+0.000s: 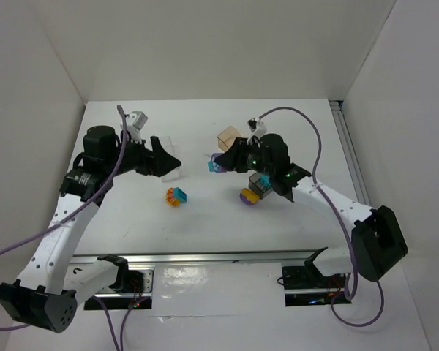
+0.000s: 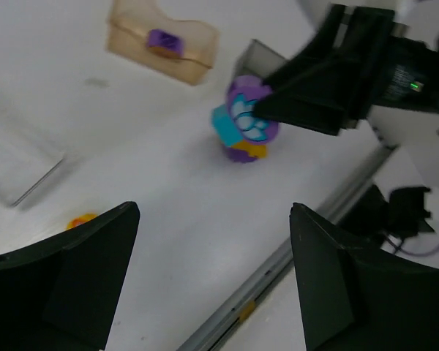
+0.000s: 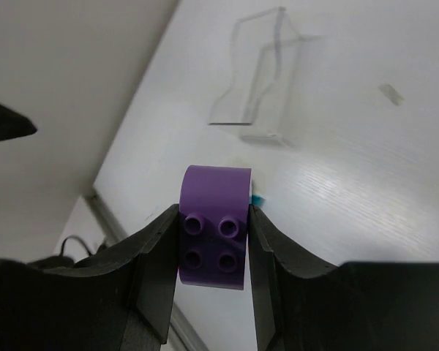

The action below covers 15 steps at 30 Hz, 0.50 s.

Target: Sort the legos into containers by color

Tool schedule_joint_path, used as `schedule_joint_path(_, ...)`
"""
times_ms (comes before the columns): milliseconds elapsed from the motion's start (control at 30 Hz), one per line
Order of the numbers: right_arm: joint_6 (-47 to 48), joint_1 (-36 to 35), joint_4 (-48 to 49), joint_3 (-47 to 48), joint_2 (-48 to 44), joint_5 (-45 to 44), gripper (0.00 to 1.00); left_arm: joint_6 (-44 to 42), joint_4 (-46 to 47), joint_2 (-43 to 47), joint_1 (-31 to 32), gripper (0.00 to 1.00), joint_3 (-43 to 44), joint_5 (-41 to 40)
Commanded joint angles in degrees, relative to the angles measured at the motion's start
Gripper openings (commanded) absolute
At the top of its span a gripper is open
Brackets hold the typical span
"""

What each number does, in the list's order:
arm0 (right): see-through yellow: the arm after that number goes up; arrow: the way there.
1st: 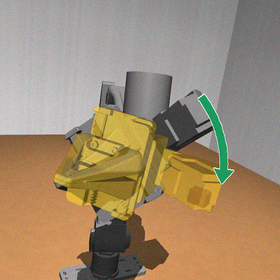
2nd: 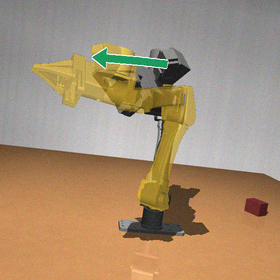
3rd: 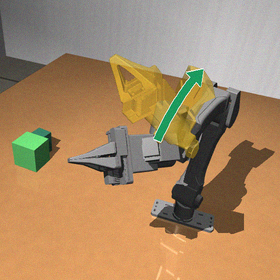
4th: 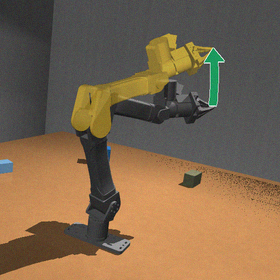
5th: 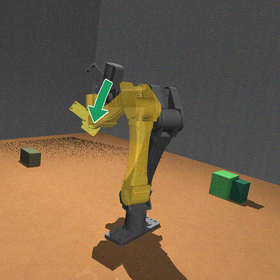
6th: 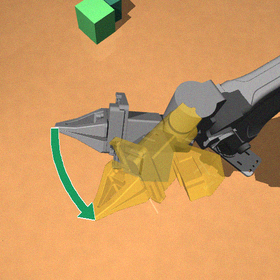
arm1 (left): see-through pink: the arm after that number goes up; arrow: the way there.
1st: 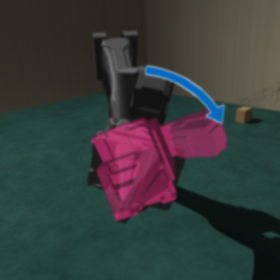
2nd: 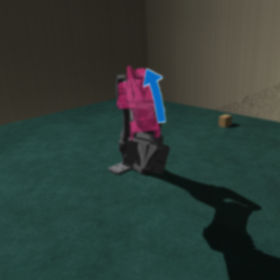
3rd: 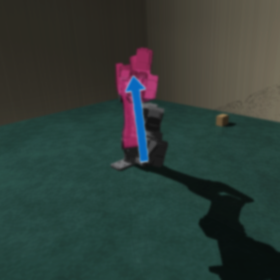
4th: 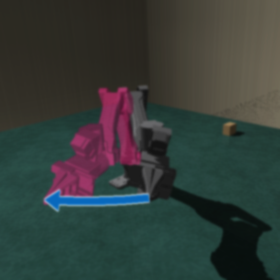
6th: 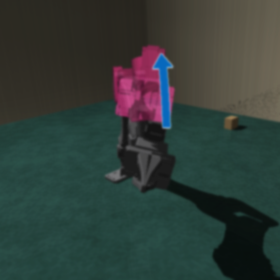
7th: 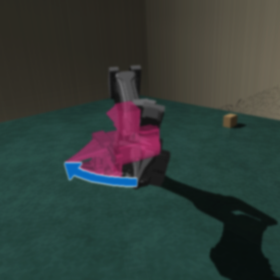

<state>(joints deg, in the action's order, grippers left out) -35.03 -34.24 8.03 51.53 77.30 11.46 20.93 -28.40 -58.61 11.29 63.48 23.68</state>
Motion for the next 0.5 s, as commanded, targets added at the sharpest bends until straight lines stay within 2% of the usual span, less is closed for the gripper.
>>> schedule_joint_path(0,4.0,1.7,11.0,-0.8,-1.7,21.6,0.39,-3.3,8.5,-1.3,0.1,0.91,1.0,23.8)
schedule_joint_path(133,1.6,2.3,16.5,-2.0,-2.2,30.4,0.39,-0.5,15.7,-3.5,0.1,0.91,-3.3,31.2)
schedule_joint_path(267,-2.6,3.4,22.5,-3.8,-2.8,33.7,0.39,2.5,27.1,-4.1,0.1,0.91,-9.7,40.6)
schedule_joint_path(333,-5.2,3.4,26.0,-4.6,-2.2,35.2,0.39,3.9,31.5,-4.1,0.1,0.91,-12.0,41.1)
schedule_joint_path(467,-6.4,3.4,28.3,-5.1,-1.7,36.4,0.39,1.6,30.6,-4.1,0.1,0.91,-13.4,39.9)
